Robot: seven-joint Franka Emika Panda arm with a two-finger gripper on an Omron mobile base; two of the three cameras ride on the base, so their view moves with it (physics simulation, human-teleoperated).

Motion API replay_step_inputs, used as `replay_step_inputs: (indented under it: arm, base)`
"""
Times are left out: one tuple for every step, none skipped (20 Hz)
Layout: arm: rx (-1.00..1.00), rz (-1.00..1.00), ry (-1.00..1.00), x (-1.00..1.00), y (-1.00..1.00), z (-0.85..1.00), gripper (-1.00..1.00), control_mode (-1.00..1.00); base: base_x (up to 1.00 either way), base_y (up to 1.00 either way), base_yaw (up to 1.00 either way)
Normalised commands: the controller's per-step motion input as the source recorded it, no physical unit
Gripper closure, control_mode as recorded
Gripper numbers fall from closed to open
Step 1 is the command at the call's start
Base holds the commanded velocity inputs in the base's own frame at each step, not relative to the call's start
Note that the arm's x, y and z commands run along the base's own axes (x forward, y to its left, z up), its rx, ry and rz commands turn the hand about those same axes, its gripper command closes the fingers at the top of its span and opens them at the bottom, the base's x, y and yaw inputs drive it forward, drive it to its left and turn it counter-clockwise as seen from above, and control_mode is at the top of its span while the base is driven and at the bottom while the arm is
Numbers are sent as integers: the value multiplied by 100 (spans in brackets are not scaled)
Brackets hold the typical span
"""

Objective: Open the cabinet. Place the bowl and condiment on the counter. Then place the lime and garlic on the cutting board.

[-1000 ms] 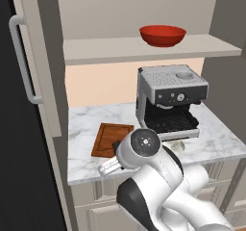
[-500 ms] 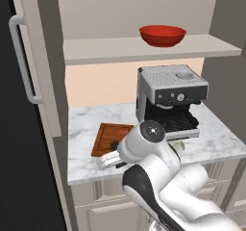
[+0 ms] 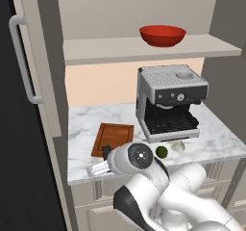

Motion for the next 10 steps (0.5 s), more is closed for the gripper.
replay_step_inputs:
  arm:
    - [21,0,-14,0,-4,-58,100,-100]
    - [21,0,-14,0,-6,-59,100,-100]
    - [20,0,-19,1,-2,-56,100,-100]
    - [20,0,-23,1,-2,-51,100,-100]
    - [20,0,-23,1,-5,-49,100,-100]
    - [19,0,-25,3,-9,-46,100,-100]
    - [18,0,-28,3,-12,-44,100,-100]
    - [16,0,-30,4,-16,-43,100,-100]
    - [15,0,-29,4,-19,-43,100,-100]
    - [13,0,-28,2,-25,-40,100,-100]
  base:
    - [0,0,0]
    - [0,0,0]
    - [0,0,0]
    - [0,0,0]
    - [0,0,0]
    - [0,0,0]
    - [0,0,0]
    - [0,0,0]
    - [0,0,0]
    - [0,0,0]
